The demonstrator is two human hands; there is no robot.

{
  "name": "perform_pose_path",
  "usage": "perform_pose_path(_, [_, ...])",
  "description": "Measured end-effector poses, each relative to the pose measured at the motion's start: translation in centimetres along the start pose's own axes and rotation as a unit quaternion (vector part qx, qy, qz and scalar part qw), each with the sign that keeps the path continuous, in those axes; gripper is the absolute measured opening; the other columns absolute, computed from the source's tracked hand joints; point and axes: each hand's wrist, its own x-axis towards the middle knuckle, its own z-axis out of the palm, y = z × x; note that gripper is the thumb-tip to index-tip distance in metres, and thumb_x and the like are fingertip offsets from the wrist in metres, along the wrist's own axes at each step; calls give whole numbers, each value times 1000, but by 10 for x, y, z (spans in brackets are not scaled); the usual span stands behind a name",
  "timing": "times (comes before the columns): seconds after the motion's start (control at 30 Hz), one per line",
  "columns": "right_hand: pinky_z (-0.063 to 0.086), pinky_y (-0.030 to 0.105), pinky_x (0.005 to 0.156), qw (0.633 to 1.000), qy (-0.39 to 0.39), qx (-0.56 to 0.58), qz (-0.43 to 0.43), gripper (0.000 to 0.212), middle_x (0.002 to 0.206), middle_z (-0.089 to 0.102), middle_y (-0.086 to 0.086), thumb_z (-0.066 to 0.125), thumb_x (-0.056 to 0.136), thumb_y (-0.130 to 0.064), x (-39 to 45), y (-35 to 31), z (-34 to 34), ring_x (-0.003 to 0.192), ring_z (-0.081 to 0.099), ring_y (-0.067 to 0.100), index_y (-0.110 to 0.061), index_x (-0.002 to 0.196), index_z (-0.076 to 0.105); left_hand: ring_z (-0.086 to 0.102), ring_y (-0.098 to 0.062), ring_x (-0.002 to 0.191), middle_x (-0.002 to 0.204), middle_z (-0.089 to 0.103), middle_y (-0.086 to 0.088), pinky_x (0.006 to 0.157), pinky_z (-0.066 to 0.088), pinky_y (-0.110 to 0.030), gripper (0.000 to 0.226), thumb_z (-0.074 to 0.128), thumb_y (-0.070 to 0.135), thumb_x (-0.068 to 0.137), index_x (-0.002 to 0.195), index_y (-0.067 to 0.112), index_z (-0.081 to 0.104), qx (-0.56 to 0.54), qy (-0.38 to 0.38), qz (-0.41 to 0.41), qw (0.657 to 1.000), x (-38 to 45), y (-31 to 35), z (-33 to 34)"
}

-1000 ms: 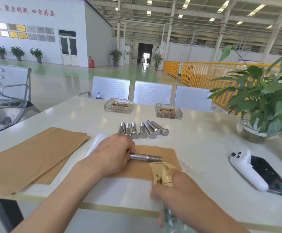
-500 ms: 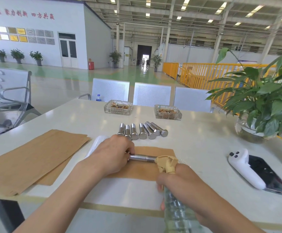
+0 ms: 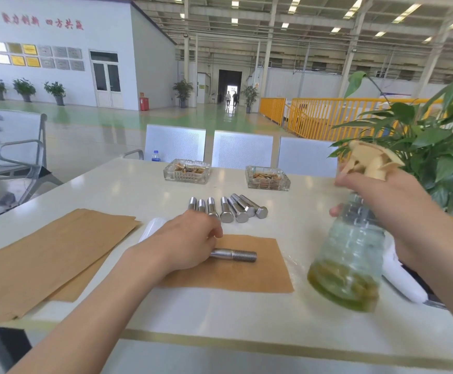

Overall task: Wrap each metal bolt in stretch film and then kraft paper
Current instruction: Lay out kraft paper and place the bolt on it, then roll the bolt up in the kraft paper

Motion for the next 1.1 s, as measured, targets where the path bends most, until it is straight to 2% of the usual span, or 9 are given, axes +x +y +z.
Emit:
perform_pose_path(0.07, [55, 21, 55, 998, 43, -22, -33, 18, 101, 76, 6, 73, 92, -23, 18, 7, 0, 63, 76, 16, -22, 110, 68, 57, -16, 117, 123, 63, 9, 96, 50, -33, 25, 55, 30, 97, 119, 37, 66, 7, -4, 15, 1000, 0, 3, 0])
perform_pose_path(0.17, [56, 43, 86, 992, 58, -84, -69, 25, 106, 73, 3, 71, 93, -29, 41, 32, 8, 76, 77, 20, -30, 116, 62, 53, -8, 112, 122, 57, 17, 81, 46, -23, 25, 64, 39, 91, 116, 42, 64, 26, -10, 38, 999, -7, 8, -4])
perform_pose_path(0.23, [53, 47, 95, 990, 51, -107, -76, 27, 109, 70, 3, 71, 93, -32, 52, 51, 14, 87, 75, 27, -36, 116, 59, 49, -6, 113, 119, 51, 19, 86, 47, -25, 35, 69, 43, 84, 118, 43, 61, 31, -55, 64, 996, -14, 13, -5])
perform_pose_path(0.43, [51, 45, 90, 986, 119, -82, -78, 27, 95, 68, -2, 64, 89, -43, 76, 84, 29, 97, 66, 31, -42, 113, 52, 44, -13, 123, 132, 36, 18, 101, 47, -37, 60, 76, 39, 79, 132, 41, 49, 90, -174, 84, 977, -24, 31, -12])
perform_pose_path(0.53, [44, 39, 87, 988, 118, -77, -69, 43, 99, 62, -13, 67, 92, -44, 79, 88, 33, 108, 60, 29, -39, 130, 48, 51, -18, 117, 133, 37, 15, 97, 49, -39, 53, 74, 37, 82, 129, 37, 52, 136, -169, 81, 973, -23, 38, -12])
perform_pose_path(0.67, [41, 44, 108, 988, 140, -68, -13, 84, 136, 55, 1, 73, 90, -47, 63, 90, 33, 129, 50, 27, -27, 157, 27, 57, -20, 103, 125, 43, 13, 89, 52, -39, 24, 69, 35, 83, 105, 34, 59, 153, -147, 89, 973, -24, 40, -7])
perform_pose_path(0.8, [40, 36, 98, 955, 261, -53, -127, 60, 137, 54, -4, 63, 90, -36, 3, 71, 30, 123, 53, 19, -30, 146, 41, 60, -23, 99, 117, 53, 10, 85, 53, -37, 10, 56, 31, 89, 97, 29, 62, 124, -95, 114, 981, -22, 35, -6])
perform_pose_path(0.93, [43, 25, 90, 968, 8, -149, -204, 26, 106, 68, -21, 59, 91, -41, -38, 53, 50, 110, 59, 1, -43, 116, 61, 59, -20, 97, 104, 58, 9, 83, 52, -33, 9, 54, 33, 90, 93, 29, 62, 70, -54, 120, 989, -16, 25, -6])
perform_pose_path(1.1, [36, 16, 95, 910, -222, -311, -160, 36, 115, 59, -24, 67, 88, -36, -30, 65, 68, 118, 47, -1, -45, 121, 59, 58, -7, 79, 81, 61, 13, 73, 51, -30, 7, 54, 30, 89, 85, 28, 59, -1, 0, 106, 994, -10, 7, -1])
